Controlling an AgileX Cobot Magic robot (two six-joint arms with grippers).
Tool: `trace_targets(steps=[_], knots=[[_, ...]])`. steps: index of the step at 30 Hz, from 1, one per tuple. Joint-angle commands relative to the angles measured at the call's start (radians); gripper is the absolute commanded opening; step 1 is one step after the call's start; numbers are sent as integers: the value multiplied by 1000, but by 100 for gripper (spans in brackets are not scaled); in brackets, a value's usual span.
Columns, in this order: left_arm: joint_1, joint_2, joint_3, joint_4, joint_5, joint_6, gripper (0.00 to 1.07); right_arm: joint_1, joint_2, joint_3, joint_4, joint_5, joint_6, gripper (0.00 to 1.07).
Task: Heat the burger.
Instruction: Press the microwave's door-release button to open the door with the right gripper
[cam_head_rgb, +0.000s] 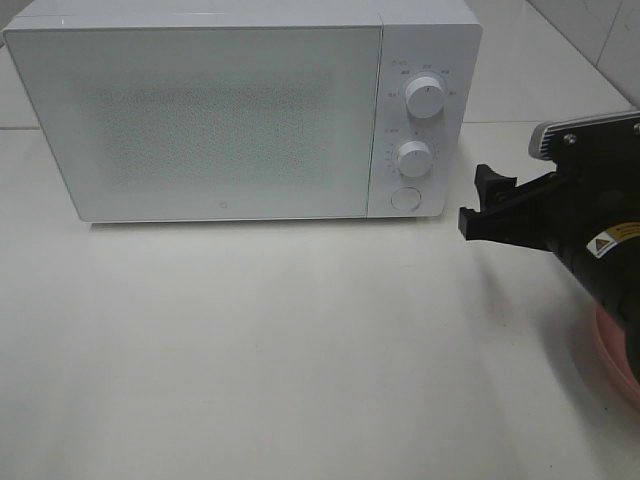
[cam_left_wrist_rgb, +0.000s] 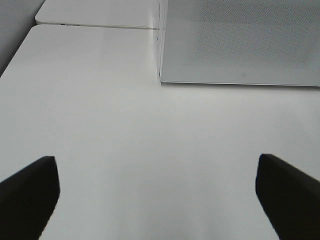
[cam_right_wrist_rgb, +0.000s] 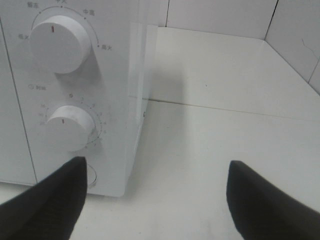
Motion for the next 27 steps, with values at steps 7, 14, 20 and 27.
trace_targets(steps=[7,14,20,27], knots=[[-5,-24,3,-5,-6,2,100,165,58,-59,146,-78,-11,75],[-5,-24,3,-5,-6,2,100,222,107,-96,159,-84,-10,75],[-5,-24,3,-5,-6,2,100,222,108,-96,162,-91,-7,75],[-5,-24,3,-5,-6,2,100,222,110,-96,160,-88,1,75]])
